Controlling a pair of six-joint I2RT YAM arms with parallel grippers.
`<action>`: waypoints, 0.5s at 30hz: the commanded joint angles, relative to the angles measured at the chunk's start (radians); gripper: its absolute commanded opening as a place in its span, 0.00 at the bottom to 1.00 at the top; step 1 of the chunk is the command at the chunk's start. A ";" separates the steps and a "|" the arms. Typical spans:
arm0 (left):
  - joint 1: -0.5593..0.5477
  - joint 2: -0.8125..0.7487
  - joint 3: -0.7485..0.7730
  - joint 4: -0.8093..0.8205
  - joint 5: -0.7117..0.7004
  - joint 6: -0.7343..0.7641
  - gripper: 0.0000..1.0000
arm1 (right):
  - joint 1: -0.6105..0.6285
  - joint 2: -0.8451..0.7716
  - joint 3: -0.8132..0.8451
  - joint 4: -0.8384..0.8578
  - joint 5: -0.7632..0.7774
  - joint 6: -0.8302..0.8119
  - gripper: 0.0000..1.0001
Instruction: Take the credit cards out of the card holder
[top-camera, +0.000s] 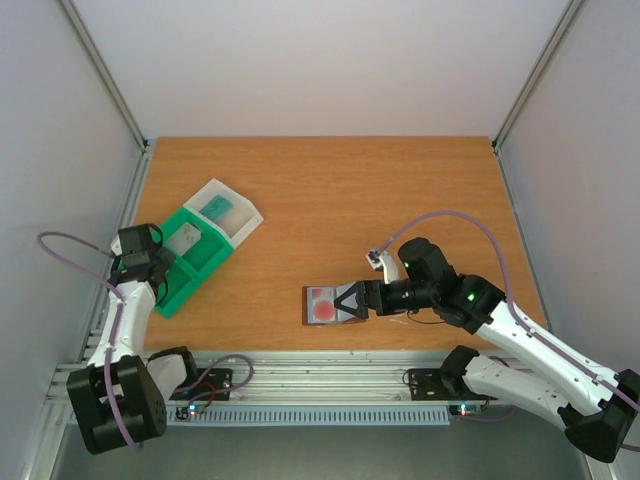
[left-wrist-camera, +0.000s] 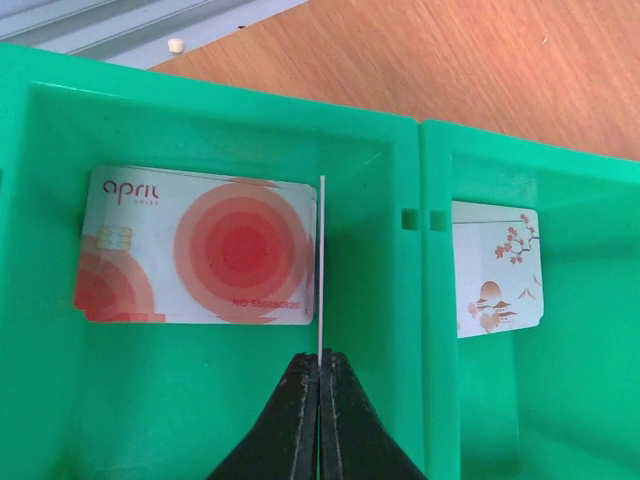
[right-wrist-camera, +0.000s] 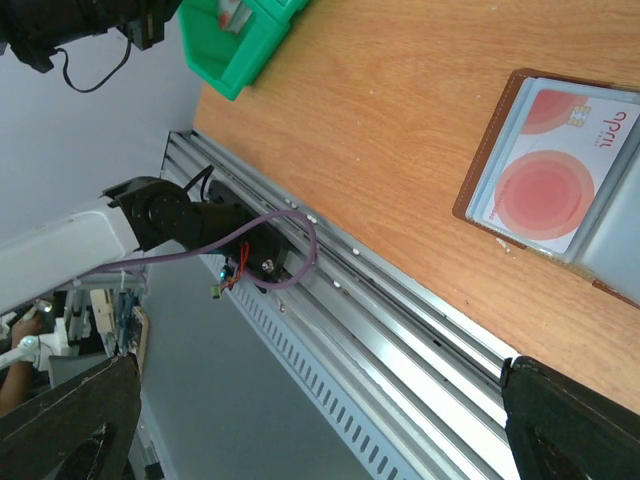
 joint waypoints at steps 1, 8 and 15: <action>0.006 0.010 0.001 0.059 -0.044 0.035 0.00 | 0.000 -0.009 -0.002 -0.008 -0.006 0.004 0.98; 0.006 0.026 -0.002 0.063 -0.079 0.031 0.00 | 0.001 0.004 0.000 -0.004 -0.014 0.001 0.98; 0.005 0.027 0.006 0.029 -0.152 0.022 0.00 | 0.001 -0.011 0.004 -0.027 -0.003 -0.003 0.98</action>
